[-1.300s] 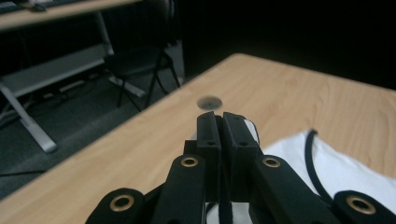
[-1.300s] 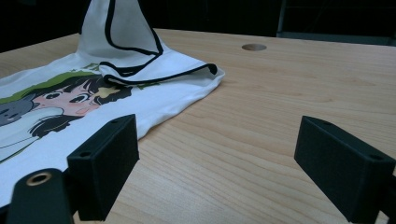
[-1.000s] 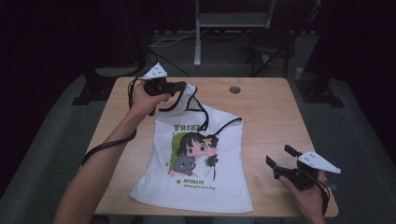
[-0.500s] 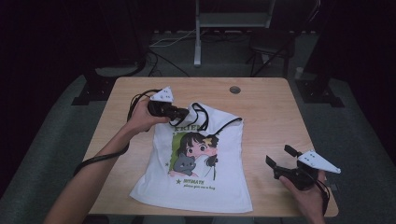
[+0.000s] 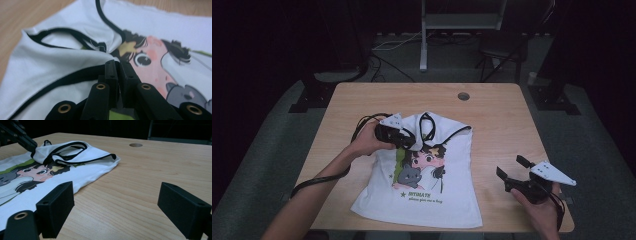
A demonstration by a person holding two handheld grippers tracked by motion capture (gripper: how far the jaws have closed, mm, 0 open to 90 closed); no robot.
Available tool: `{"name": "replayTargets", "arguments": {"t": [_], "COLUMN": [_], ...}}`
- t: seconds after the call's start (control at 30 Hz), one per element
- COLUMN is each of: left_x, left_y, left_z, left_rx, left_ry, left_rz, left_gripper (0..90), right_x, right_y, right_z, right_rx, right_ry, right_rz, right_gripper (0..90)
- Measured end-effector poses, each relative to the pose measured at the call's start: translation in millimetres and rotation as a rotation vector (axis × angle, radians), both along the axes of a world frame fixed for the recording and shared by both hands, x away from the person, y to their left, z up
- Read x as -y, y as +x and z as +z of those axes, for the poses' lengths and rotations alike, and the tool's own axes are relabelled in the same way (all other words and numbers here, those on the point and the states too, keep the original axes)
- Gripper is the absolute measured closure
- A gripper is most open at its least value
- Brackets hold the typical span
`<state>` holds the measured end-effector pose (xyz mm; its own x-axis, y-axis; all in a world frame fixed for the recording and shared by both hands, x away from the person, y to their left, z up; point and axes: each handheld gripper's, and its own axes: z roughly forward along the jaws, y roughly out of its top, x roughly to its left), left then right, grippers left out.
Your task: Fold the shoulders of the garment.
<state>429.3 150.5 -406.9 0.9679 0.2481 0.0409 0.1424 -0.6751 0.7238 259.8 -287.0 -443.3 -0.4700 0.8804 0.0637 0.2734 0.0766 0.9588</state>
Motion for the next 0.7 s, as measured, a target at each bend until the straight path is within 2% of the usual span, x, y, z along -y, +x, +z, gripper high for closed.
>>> {"name": "replayTargets", "arguments": {"t": [0.3, 0.53, 0.7], "left_x": [-3.2, -0.7, 1.8], "left_y": [5.1, 3.9, 0.7], "left_z": [-10.5, -14.0, -16.8], "left_rx": [-0.009, -0.012, -0.010], "left_ry": [0.058, 0.069, 0.072], "left_rz": [0.021, 0.024, 0.049], "left_gripper": [84.3, 81.8, 73.2], "right_x": [-0.1, -0.2, 0.0], "right_y": [-0.1, -0.3, -0.3], "right_z": [0.0, 0.0, 0.0], "right_rx": [0.001, 0.002, 0.002], "right_ry": [-0.001, -0.002, -0.001], "right_rz": [0.000, 0.001, 0.001], "right_gripper": [13.4, 13.4, 13.4]}}
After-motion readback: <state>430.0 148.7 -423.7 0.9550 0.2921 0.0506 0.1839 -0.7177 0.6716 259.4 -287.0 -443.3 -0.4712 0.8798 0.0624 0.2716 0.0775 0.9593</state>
